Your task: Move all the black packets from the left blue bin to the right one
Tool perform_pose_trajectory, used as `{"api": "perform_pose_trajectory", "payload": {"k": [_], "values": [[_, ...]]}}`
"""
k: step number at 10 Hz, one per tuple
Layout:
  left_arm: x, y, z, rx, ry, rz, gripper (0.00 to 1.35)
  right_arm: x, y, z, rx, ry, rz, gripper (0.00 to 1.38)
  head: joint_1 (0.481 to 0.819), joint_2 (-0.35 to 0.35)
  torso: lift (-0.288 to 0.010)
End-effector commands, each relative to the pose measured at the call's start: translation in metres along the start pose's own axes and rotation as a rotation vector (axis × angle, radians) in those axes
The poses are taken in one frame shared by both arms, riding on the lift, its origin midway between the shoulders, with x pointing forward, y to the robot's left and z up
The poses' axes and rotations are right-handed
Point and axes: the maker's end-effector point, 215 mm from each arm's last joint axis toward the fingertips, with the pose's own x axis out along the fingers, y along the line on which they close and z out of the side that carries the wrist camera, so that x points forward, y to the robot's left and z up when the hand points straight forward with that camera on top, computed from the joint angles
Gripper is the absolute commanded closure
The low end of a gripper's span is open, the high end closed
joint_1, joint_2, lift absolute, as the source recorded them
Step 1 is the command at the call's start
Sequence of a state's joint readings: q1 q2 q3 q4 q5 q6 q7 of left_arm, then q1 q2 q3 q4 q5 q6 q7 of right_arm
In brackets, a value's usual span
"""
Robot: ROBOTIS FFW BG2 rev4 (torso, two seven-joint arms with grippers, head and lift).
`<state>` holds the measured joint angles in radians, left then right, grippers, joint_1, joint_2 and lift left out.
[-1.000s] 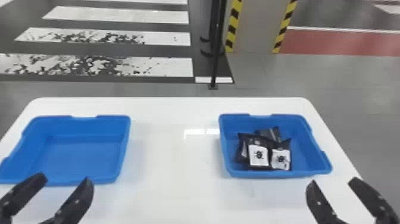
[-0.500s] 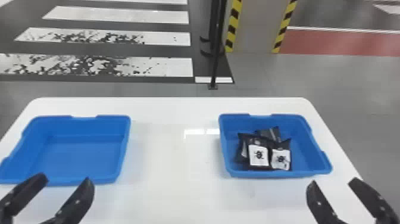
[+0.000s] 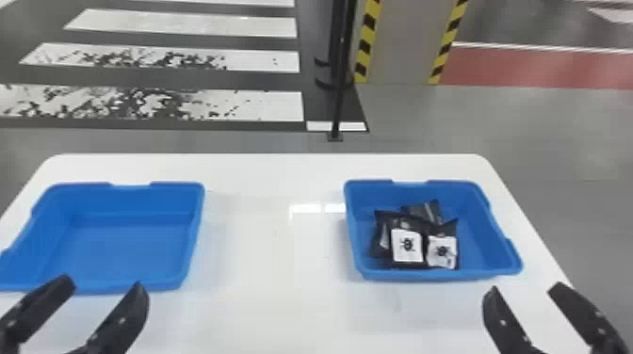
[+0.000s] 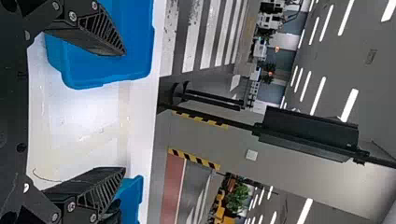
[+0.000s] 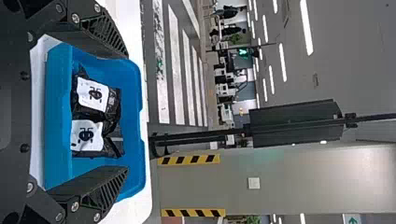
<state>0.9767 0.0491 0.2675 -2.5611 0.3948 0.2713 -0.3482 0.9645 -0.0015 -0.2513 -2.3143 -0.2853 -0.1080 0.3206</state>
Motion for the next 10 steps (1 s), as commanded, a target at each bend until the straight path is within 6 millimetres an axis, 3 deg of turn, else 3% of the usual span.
{"api": "perform_pose_trajectory", "payload": {"k": [1, 10], "values": [[-0.0002, 0.0005, -0.0007, -0.002, 0.003, 0.001, 0.18, 0.0000, 0.0000, 0.0006, 0.001, -0.002, -0.001, 0.19, 0.695, -0.087, -0.140], [-0.0002, 0.0002, -0.0019, -0.007, 0.006, 0.000, 0.18, 0.0013, 0.0010, -0.0006, 0.005, -0.002, 0.000, 0.19, 0.695, -0.087, -0.140]]}}
